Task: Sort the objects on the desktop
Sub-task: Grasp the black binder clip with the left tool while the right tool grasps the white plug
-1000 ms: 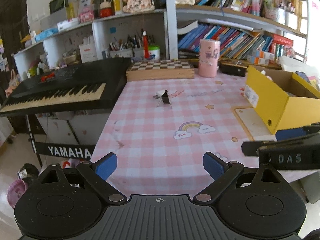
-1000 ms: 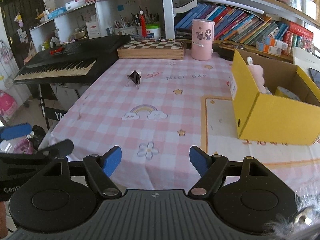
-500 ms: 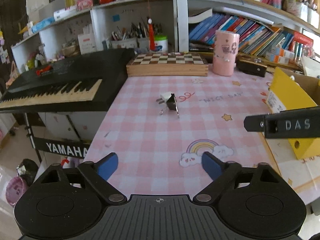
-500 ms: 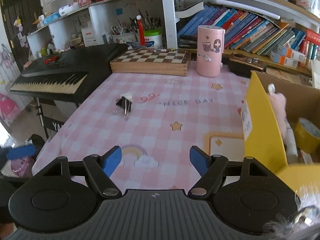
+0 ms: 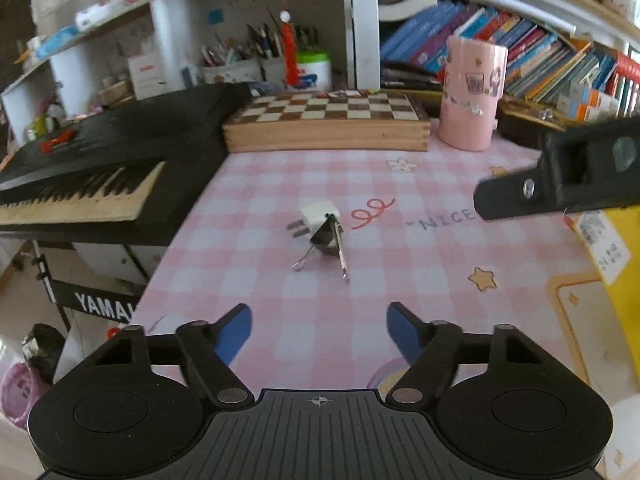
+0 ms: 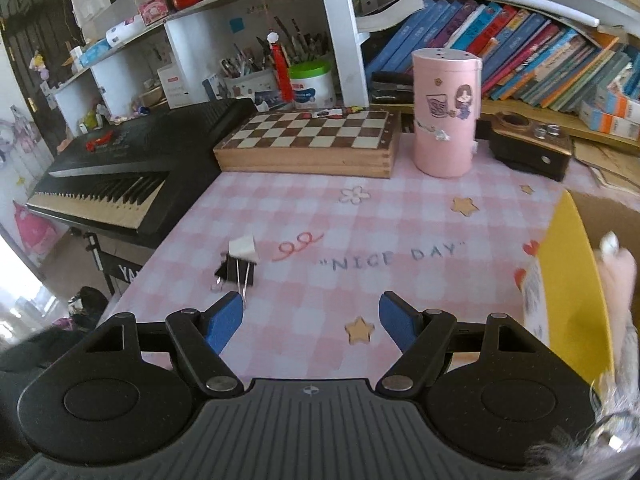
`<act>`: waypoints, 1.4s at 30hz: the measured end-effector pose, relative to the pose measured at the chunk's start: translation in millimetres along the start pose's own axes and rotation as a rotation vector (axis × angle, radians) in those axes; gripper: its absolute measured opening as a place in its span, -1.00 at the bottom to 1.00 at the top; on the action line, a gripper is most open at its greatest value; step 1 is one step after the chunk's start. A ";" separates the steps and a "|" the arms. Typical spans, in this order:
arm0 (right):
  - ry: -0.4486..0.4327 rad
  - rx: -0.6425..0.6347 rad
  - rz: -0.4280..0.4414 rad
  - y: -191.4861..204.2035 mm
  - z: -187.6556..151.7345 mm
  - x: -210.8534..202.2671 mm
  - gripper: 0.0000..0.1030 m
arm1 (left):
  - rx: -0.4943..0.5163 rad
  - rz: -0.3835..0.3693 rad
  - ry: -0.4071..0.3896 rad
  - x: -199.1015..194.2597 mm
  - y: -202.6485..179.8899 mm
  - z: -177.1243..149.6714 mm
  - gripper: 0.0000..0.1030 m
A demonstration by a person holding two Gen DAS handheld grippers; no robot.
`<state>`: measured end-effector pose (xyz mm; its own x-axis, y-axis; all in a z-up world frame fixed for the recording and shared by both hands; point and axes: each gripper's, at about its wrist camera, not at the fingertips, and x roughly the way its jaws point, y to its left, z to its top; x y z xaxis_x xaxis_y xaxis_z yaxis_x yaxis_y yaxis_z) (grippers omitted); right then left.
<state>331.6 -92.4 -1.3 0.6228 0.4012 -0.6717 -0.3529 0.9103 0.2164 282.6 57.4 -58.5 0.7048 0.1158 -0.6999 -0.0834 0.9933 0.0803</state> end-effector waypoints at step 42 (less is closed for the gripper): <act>0.074 -0.264 0.123 58.5 26.2 140.1 0.45 | -0.366 0.036 0.084 0.0 78.6 -15.1 -0.66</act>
<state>416.5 19.8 -64.2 0.5152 0.4897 -0.7034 -0.5978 0.7934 0.1145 265.4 135.4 -63.0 0.6377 0.1352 -0.7583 -0.3644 0.9203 -0.1423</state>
